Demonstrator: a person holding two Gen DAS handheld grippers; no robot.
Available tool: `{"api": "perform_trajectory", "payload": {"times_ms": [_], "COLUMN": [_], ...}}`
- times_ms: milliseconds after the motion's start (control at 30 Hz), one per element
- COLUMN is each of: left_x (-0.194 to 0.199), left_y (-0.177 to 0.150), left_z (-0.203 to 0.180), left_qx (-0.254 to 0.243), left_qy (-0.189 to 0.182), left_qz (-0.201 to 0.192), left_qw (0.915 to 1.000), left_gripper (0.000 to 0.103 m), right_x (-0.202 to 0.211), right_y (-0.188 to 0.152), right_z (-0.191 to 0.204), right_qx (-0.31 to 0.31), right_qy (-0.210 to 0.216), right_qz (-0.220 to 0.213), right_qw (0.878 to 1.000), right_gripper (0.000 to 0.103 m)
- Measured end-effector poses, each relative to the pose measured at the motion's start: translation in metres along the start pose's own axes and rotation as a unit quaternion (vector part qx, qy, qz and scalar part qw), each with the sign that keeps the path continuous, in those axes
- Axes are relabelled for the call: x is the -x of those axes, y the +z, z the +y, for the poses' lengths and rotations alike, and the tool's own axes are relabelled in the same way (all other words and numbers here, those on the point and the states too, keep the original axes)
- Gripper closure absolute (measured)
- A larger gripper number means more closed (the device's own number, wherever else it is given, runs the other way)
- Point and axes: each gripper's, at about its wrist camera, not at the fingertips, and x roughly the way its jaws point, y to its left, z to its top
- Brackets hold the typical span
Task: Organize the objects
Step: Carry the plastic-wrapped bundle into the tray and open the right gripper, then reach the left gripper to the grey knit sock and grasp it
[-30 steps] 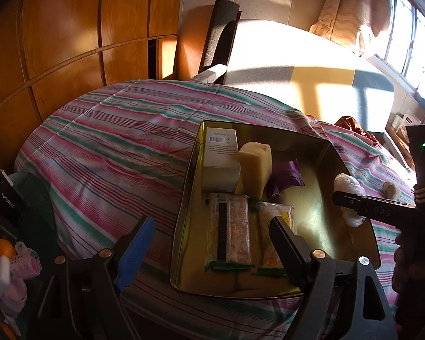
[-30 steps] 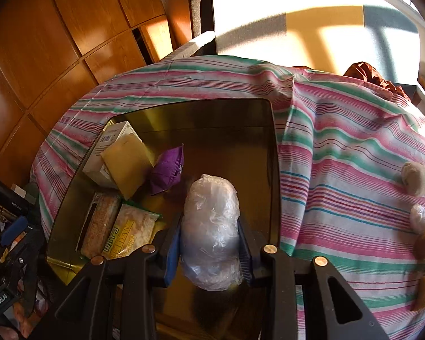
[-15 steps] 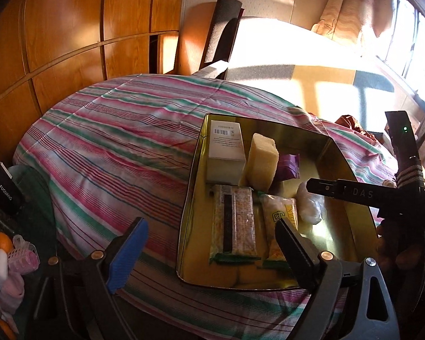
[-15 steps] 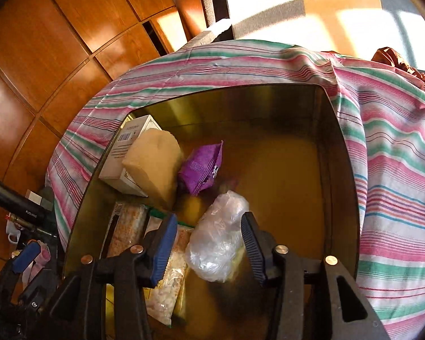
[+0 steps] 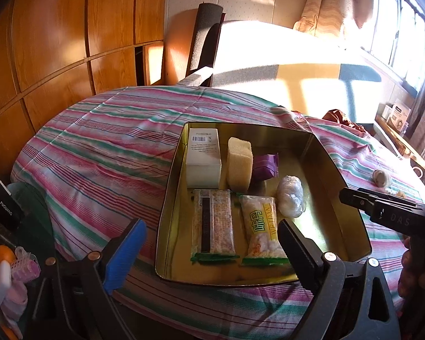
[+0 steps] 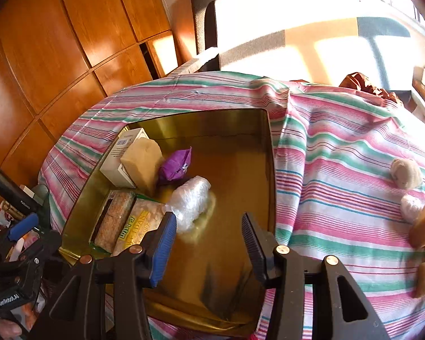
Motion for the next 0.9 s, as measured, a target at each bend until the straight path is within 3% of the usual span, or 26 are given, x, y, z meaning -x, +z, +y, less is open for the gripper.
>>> {"api": "perform_trajectory", "payload": {"times_ms": [233, 300, 600, 733, 900], "left_x": [0.003, 0.004, -0.004, -0.009, -0.008], "left_y": [-0.001, -0.001, -0.001, 0.002, 0.009], "left_z": [-0.021, -0.028, -0.066, -0.088, -0.130], "left_qx": [-0.028, -0.037, -0.079, -0.097, -0.139], "left_qy": [-0.012, -0.015, -0.033, -0.058, -0.098], "left_qz": [-0.001, -0.001, 0.012, 0.022, 0.016], "left_qw": [0.9995, 0.9992, 0.9963, 0.9934, 0.9853], "left_gripper": [0.008, 0.008, 0.008, 0.008, 0.008], "right_x": [0.027, 0.036, 0.079, 0.105, 0.139], "right_y": [-0.020, -0.024, -0.036, -0.042, -0.055], "right_z": [-0.036, -0.051, -0.127, -0.174, -0.241], "right_qx": [-0.030, -0.043, -0.103, -0.146, -0.231], "right_qy": [-0.032, -0.041, -0.103, -0.142, -0.193], "right_qz": [-0.015, -0.020, -0.043, -0.059, -0.087], "right_qw": [0.999, 0.998, 0.988, 0.977, 0.950], "right_gripper": [0.053, 0.049, 0.049, 0.048, 0.048]}}
